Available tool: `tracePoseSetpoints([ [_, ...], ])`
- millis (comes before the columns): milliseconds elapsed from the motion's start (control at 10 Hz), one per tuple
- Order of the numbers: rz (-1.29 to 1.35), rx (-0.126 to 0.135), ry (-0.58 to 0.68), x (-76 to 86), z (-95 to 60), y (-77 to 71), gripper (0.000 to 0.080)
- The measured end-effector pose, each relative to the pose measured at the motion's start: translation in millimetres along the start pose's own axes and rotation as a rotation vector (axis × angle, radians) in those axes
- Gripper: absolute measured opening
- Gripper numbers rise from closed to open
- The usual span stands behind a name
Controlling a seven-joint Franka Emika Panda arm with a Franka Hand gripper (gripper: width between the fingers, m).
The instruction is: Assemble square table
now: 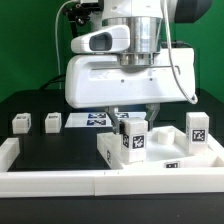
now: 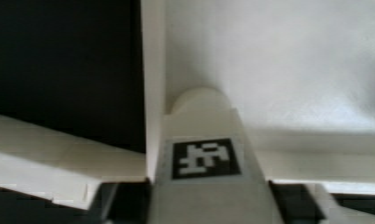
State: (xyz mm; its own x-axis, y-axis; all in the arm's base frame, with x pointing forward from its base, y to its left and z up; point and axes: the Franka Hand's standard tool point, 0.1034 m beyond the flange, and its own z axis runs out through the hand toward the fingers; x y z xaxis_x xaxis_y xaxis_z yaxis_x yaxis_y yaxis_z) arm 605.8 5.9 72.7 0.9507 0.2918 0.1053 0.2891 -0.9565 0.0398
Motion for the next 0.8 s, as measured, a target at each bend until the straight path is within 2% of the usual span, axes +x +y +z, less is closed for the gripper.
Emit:
tracePoseSetpoints([
  [400,0.036,0.001,0.000,0.0,0.0,0.0,0.0290],
  [800,0.441,0.002,0.027,-0.8,1.1,0.6,0.0291],
])
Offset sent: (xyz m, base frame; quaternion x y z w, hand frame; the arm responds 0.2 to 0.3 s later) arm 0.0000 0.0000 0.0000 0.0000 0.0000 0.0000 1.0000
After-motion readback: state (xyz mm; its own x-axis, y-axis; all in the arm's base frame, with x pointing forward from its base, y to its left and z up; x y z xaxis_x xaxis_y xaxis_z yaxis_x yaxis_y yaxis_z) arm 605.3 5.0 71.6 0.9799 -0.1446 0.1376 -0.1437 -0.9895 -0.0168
